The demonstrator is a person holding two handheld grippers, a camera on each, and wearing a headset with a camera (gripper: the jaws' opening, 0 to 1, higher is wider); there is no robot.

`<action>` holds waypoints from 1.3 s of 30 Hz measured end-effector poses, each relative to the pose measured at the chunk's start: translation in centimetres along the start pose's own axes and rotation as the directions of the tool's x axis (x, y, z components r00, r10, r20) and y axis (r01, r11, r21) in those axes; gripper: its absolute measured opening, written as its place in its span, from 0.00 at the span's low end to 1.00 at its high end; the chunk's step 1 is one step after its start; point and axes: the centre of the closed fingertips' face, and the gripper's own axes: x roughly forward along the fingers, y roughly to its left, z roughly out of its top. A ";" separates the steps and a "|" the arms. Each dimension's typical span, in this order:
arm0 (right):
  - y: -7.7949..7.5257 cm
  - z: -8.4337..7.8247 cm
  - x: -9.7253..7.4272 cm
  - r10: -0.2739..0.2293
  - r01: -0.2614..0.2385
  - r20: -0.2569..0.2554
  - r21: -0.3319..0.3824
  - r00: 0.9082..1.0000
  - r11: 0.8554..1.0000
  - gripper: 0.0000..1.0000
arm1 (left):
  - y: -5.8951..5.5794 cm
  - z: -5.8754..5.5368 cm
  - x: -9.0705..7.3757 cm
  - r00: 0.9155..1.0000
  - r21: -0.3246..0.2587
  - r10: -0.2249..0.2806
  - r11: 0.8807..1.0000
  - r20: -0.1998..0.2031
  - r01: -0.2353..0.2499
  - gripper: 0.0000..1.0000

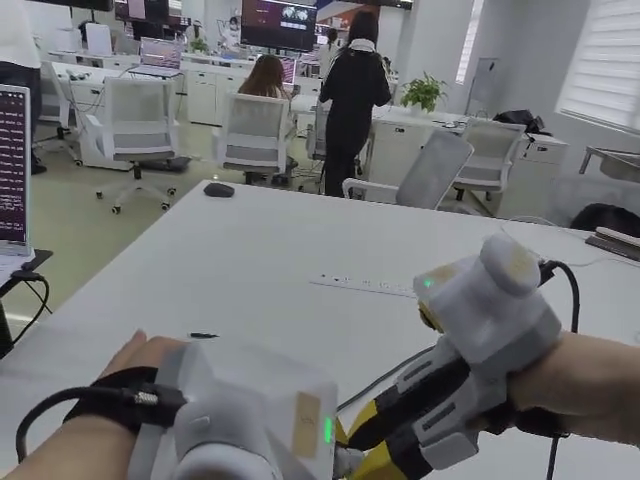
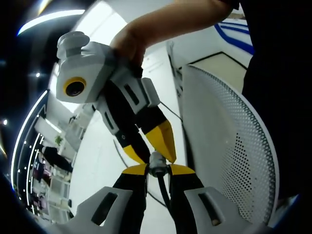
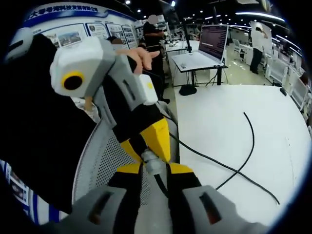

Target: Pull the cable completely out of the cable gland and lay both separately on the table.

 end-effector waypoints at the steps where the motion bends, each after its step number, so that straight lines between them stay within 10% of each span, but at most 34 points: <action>1: 0.1 -0.2 0.1 0.003 -0.004 -0.018 -0.019 1.000 1.000 0.14 | 0.0 -0.1 0.1 1.000 -0.004 -0.003 1.000 -0.004 0.003 0.17; 12: -0.3 -1.3 0.9 -0.139 0.125 -0.100 -0.141 0.985 0.982 0.11 | -0.5 -1.2 1.2 0.997 -0.130 -0.067 0.990 -0.041 0.061 0.16; 20: -1.0 -1.6 1.2 -0.309 0.277 -0.111 -0.234 0.945 0.932 0.10 | -0.7 -2.0 1.5 0.993 -0.240 -0.111 0.966 -0.049 0.096 0.16; 28: -1.6 -1.8 1.6 -0.478 0.382 -0.125 -0.445 0.869 0.810 0.10 | -0.8 -2.7 2.0 0.983 -0.449 -0.186 0.878 -0.005 0.164 0.16; 31: -1.7 -1.7 1.4 -0.520 0.393 -0.117 -0.524 0.846 0.756 0.11 | -0.9 -2.5 1.9 0.975 -0.548 -0.214 0.811 0.050 0.206 0.16; 36: -1.5 -1.6 1.5 -0.556 0.424 -0.093 -0.547 0.826 0.722 0.11 | -1.0 -2.3 1.7 0.958 -0.672 -0.244 0.686 0.149 0.279 0.16; 38: -1.7 -1.6 1.5 -0.563 0.433 -0.093 -0.541 0.821 0.721 0.11 | -1.1 -2.4 1.7 0.957 -0.707 -0.243 0.649 0.159 0.282 0.16; 39: -1.7 -1.8 1.7 -0.555 0.427 -0.100 -0.531 0.826 0.732 0.12 | -1.1 -2.5 1.8 0.957 -0.705 -0.244 0.651 0.155 0.281 0.16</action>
